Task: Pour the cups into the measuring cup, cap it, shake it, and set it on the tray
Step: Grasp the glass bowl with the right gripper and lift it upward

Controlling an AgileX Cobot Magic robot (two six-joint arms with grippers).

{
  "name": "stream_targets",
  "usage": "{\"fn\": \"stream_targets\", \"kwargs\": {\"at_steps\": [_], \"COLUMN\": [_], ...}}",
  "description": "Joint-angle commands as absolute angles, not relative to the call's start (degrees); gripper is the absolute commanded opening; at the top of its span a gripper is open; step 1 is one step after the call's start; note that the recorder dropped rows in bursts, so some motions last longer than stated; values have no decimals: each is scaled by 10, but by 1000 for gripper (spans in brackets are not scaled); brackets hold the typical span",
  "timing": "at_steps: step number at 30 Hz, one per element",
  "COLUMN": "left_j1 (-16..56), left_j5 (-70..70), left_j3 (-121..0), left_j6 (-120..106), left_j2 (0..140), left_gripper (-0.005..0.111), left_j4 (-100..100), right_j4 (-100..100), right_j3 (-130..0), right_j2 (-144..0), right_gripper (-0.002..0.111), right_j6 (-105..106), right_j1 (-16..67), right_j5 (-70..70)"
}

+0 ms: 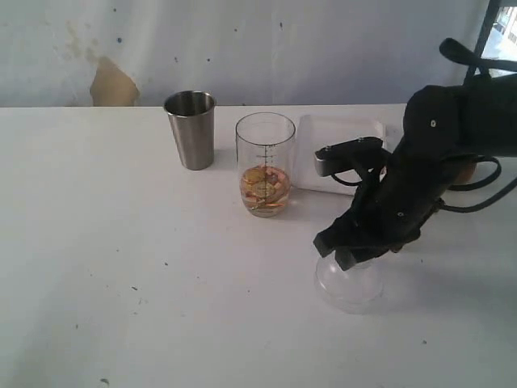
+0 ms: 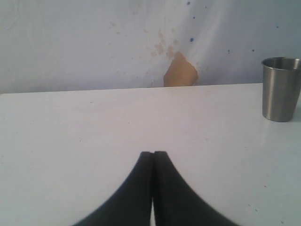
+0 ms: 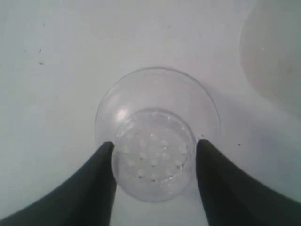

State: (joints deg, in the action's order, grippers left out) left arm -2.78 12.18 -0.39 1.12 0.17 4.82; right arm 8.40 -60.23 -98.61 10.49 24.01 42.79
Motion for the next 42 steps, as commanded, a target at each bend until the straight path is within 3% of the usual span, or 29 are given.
{"fn": "stream_targets", "kwargs": {"at_steps": [1, 8, 19, 30, 42], "left_j1": [-27, -27, -27, -27, -27], "left_j5": [116, 116, 116, 116, 116], "left_j3": [0, 0, 0, 0, 0], "left_j6": [13, 13, 13, 13, 13], "left_j2": [0, 0, 0, 0, 0], "left_gripper": [0, 0, 0, 0, 0], "left_j4": [50, 50, 50, 50, 50], "right_j4": [98, 74, 38, 53, 48], "right_j3": [-642, -716, -965, -1259, -1239], "right_j2": [-985, -955, -967, -1169, -1126], "right_gripper": [0, 0, 0, 0, 0], "right_j6": [103, 87, 0, -18, -17], "right_j1": [243, 274, 275, 275, 293], "right_j5": [492, 555, 648, 700, 700]}}
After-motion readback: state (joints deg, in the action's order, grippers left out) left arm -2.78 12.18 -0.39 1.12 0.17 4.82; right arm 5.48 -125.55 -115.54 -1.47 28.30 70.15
